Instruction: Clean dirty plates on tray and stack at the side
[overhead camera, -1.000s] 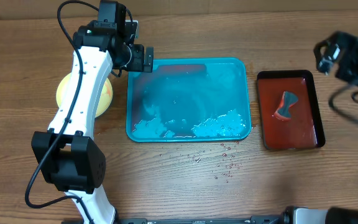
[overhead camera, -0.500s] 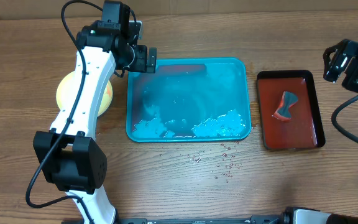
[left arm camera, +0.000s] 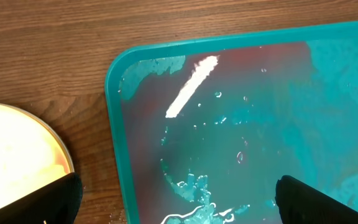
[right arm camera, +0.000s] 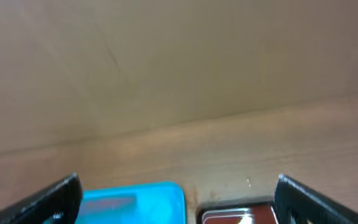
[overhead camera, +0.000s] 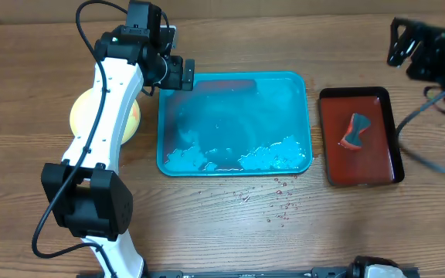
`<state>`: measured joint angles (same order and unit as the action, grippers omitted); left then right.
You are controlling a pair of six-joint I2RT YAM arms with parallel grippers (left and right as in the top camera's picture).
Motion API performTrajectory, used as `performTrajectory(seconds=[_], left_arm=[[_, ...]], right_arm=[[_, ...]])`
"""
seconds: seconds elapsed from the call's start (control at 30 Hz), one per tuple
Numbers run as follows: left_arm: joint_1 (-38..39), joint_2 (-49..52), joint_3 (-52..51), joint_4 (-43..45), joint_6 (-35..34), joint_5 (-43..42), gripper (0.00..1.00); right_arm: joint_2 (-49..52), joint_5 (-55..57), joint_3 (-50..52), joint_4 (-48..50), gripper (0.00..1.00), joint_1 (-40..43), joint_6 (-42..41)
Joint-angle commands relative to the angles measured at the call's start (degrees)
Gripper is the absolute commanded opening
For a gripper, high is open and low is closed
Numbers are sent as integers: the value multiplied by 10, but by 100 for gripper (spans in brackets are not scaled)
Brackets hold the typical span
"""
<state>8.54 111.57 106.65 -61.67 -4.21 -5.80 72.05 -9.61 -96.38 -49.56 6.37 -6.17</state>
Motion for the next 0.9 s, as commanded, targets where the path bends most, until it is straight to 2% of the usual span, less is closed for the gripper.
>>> performTrajectory(seconds=[0.0,0.2,0.47,0.67,0.87], left_arm=[[1,0,9,2,8,2,100],[2,0,9,2,8,2,100],[0,0,9,2,8,2,100],[1,0,9,2,8,2,100],[1,0,9,2,8,2,100]], right_arm=[[-104,-15,140,87,100,-26,3],[-256,34,390,271,100,-78,3],[-434,35,680,471,100,-89,0],[-545,37,834,543,100,-95,1],[-613,58,915,553,100,-110,0]])
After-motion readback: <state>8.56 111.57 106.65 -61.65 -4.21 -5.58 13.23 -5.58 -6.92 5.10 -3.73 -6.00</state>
